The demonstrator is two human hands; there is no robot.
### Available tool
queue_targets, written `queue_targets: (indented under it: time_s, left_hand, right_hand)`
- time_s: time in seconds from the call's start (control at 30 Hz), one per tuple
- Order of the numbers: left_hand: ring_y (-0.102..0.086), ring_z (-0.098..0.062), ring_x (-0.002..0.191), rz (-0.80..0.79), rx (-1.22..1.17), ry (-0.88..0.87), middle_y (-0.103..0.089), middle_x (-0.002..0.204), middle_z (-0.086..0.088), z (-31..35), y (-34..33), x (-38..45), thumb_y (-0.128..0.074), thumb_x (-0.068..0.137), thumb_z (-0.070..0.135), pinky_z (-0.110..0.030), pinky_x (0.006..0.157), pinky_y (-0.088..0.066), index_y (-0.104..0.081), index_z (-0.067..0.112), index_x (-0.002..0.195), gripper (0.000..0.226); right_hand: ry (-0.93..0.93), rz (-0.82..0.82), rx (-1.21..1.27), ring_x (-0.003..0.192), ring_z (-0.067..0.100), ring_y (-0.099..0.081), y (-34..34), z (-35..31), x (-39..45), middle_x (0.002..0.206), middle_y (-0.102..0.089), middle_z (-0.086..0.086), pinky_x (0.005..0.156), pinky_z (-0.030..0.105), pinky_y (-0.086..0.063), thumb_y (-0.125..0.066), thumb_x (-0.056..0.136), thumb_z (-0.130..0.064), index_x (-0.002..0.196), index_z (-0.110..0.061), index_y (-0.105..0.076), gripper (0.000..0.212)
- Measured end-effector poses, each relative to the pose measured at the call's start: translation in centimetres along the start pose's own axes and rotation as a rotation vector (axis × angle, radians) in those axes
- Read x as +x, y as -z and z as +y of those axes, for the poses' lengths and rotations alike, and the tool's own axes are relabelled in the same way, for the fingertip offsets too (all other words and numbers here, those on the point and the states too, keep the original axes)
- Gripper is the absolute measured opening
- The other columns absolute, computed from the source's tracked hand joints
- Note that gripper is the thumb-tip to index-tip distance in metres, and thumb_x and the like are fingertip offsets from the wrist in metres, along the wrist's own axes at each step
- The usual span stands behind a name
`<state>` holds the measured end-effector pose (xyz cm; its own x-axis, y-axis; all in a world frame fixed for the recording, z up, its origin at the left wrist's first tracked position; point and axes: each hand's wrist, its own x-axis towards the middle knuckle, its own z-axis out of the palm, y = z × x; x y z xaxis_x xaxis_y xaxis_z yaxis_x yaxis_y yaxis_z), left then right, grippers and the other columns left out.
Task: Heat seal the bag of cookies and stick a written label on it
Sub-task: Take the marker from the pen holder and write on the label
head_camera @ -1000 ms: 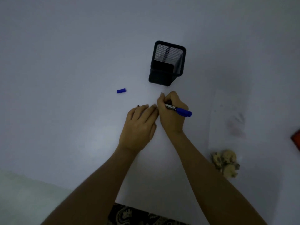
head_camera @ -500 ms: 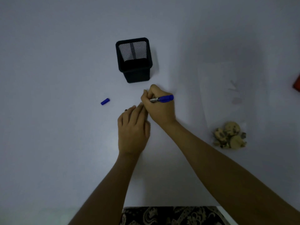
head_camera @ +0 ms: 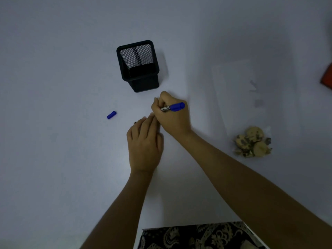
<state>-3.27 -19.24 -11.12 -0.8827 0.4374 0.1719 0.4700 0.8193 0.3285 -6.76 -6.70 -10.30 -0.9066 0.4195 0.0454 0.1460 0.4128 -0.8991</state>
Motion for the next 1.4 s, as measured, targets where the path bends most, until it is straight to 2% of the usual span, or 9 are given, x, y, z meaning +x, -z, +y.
queue_targets:
  time_s: [0.23,0.4,0.57,0.7,0.8,1.0,1.1,1.23,1.4]
  left_hand:
    - [-0.056,-0.031,0.116,0.007,-0.012,0.000,-0.064,0.123,-0.013,-0.08,-0.07,-0.04,-0.058,0.087,0.011,-0.042,0.102,-0.038,-0.058,0.004,0.124,0.037]
    - [-0.056,-0.031,0.117,0.008,-0.020,-0.004,-0.063,0.124,-0.013,-0.14,-0.17,0.00,-0.059,0.087,0.011,-0.044,0.102,-0.038,-0.059,0.004,0.124,0.037]
    - [-0.056,-0.031,0.118,0.007,-0.023,0.000,-0.063,0.124,-0.013,-0.25,-0.29,-0.03,-0.056,0.090,0.014,-0.043,0.103,-0.037,-0.059,0.005,0.123,0.035]
    - [-0.057,-0.032,0.117,0.006,-0.029,-0.002,-0.064,0.123,-0.014,-0.24,-0.38,-0.08,-0.055,0.090,0.014,-0.044,0.103,-0.038,-0.060,0.004,0.122,0.034]
    - [-0.057,-0.032,0.117,0.010,-0.024,-0.005,-0.064,0.123,-0.014,-0.27,-0.42,-0.08,-0.058,0.089,0.013,-0.044,0.103,-0.039,-0.060,0.004,0.122,0.034]
    - [-0.056,-0.031,0.117,0.005,-0.016,-0.003,-0.064,0.124,-0.013,-0.16,-0.22,-0.10,-0.057,0.090,0.014,-0.043,0.103,-0.038,-0.060,0.005,0.123,0.034]
    - [-0.056,-0.030,0.118,0.001,-0.015,-0.003,-0.063,0.125,-0.012,-0.11,-0.20,-0.02,-0.056,0.090,0.015,-0.043,0.103,-0.038,-0.061,0.006,0.123,0.034]
    - [-0.055,-0.030,0.119,-0.005,-0.013,0.005,-0.063,0.126,-0.012,-0.07,-0.16,-0.05,-0.056,0.090,0.014,-0.043,0.104,-0.038,-0.060,0.006,0.124,0.035]
    - [-0.055,-0.030,0.119,-0.017,-0.013,0.006,-0.062,0.127,-0.012,0.04,-0.03,-0.02,-0.056,0.090,0.014,-0.043,0.104,-0.037,-0.059,0.006,0.126,0.037]
  right_hand:
    - [0.006,0.020,-0.020,0.044,0.016,-0.045,-0.05,0.02,0.03,0.050,-0.048,0.007,0.044,0.018,-0.037,-0.059,0.091,-0.010,0.063,-0.005,-0.044,0.032]
    - [-0.009,0.009,-0.005,0.044,0.009,-0.041,-0.02,-0.08,0.12,0.051,-0.044,0.001,0.044,0.013,-0.037,-0.059,0.090,-0.008,0.064,-0.012,-0.042,0.032]
    - [-0.005,0.018,-0.016,0.045,0.021,-0.048,-0.08,-0.10,0.12,0.050,-0.047,0.007,0.045,0.025,-0.041,-0.059,0.090,-0.009,0.063,-0.011,-0.042,0.031]
    - [0.009,0.022,-0.019,0.045,0.022,-0.049,-0.11,0.04,0.15,0.051,-0.050,0.010,0.045,0.029,-0.044,-0.059,0.091,-0.010,0.064,-0.007,-0.045,0.030]
    - [0.008,0.025,-0.020,0.045,0.022,-0.050,-0.11,0.07,0.16,0.052,-0.050,0.010,0.045,0.029,-0.045,-0.059,0.091,-0.010,0.064,-0.011,-0.043,0.031]
    - [0.053,0.053,-0.002,0.044,0.010,-0.050,-0.05,-0.12,0.27,0.052,-0.050,0.000,0.046,0.013,-0.042,-0.063,0.091,-0.017,0.067,-0.009,-0.048,0.029]
    - [0.122,0.053,0.029,0.047,0.012,-0.053,0.02,-0.17,0.30,0.055,-0.053,0.001,0.050,0.013,-0.046,-0.067,0.089,-0.017,0.072,-0.003,-0.053,0.026]
    - [0.101,0.040,0.089,0.056,0.014,-0.055,0.22,-0.12,0.38,0.057,-0.053,-0.002,0.054,0.006,-0.042,-0.070,0.085,-0.011,0.071,0.001,-0.055,0.024]
    - [0.016,0.049,0.072,0.049,0.003,-0.053,0.17,-0.05,0.23,0.053,-0.047,-0.010,0.049,0.007,-0.042,-0.069,0.087,-0.017,0.068,-0.006,-0.051,0.029]
